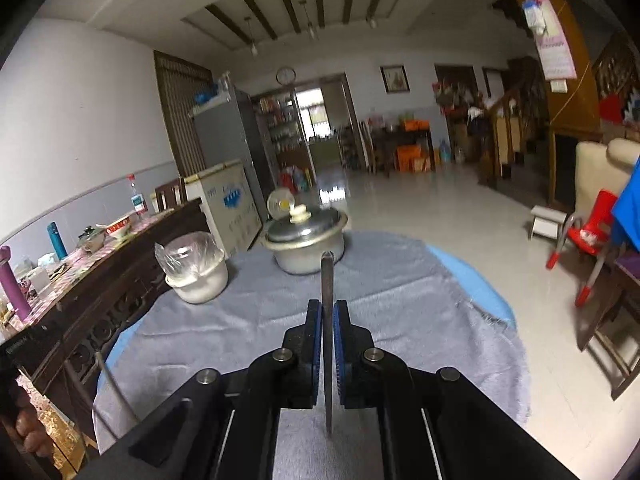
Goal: Organize utensils
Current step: 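Lift both chopsticks and carry them toward the utensil holder with both tools, then lower both chopsticks into the grey holder with both tools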
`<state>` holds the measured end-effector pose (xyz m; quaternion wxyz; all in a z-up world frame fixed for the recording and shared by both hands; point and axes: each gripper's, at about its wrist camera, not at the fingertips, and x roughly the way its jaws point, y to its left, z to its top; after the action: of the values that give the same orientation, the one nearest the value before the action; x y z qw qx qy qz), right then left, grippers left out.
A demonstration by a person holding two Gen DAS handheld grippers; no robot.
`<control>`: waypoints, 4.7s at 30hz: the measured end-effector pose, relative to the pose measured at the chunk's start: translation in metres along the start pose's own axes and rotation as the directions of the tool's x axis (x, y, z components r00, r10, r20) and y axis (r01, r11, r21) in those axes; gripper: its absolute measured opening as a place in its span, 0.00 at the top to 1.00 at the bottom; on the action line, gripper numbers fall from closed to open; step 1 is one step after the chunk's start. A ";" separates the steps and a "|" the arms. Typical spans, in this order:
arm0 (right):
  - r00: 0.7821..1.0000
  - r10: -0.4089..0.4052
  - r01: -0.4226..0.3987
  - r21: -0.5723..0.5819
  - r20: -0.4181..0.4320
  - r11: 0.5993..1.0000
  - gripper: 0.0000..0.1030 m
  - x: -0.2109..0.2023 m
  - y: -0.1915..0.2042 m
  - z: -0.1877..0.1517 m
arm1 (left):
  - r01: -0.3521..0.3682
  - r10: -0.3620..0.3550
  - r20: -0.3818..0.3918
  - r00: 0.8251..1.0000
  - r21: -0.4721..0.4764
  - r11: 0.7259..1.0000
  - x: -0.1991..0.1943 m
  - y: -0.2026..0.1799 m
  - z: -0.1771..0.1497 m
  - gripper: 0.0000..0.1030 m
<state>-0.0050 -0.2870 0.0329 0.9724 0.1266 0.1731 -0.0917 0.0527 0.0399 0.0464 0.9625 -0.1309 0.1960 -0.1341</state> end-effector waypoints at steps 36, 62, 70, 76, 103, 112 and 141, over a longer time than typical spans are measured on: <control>0.966 0.175 -0.148 -0.146 0.193 0.978 0.94 -0.131 0.051 0.032 | 0.094 -0.080 0.233 0.969 -0.049 0.994 -0.061 -0.053 0.007 0.95; 0.941 0.302 -0.279 -0.153 0.151 0.948 0.94 -0.121 0.086 0.026 | 0.040 -0.045 0.231 0.972 0.026 0.999 -0.035 -0.084 0.004 0.95; 0.941 0.312 -0.294 -0.143 0.127 0.945 0.94 -0.115 0.089 0.021 | 0.040 -0.043 0.214 0.976 0.020 0.999 -0.025 -0.080 0.003 0.95; 0.943 0.316 -0.301 -0.135 0.109 0.944 0.94 -0.110 0.090 0.016 | 0.049 -0.047 0.199 0.979 -0.008 0.999 -0.018 -0.072 0.004 0.95; 0.948 0.316 -0.313 -0.074 0.033 0.947 0.94 -0.088 0.070 -0.005 | 0.003 -0.004 0.216 0.976 0.005 1.000 -0.011 -0.084 -0.016 0.95; 0.951 0.310 -0.309 -0.056 -0.002 0.949 0.94 -0.083 0.066 -0.011 | -0.030 0.022 0.182 0.983 0.039 0.999 -0.005 -0.091 -0.021 0.95; 0.948 0.304 -0.311 -0.076 -0.088 0.947 0.94 -0.075 0.081 -0.035 | -0.060 0.058 0.082 0.995 0.029 0.998 0.012 -0.077 -0.040 0.95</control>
<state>-0.0669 -0.1908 0.0457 0.9723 0.1122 0.1913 0.0737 0.0313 -0.0432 0.0301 0.9752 -0.1154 0.1585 -0.1033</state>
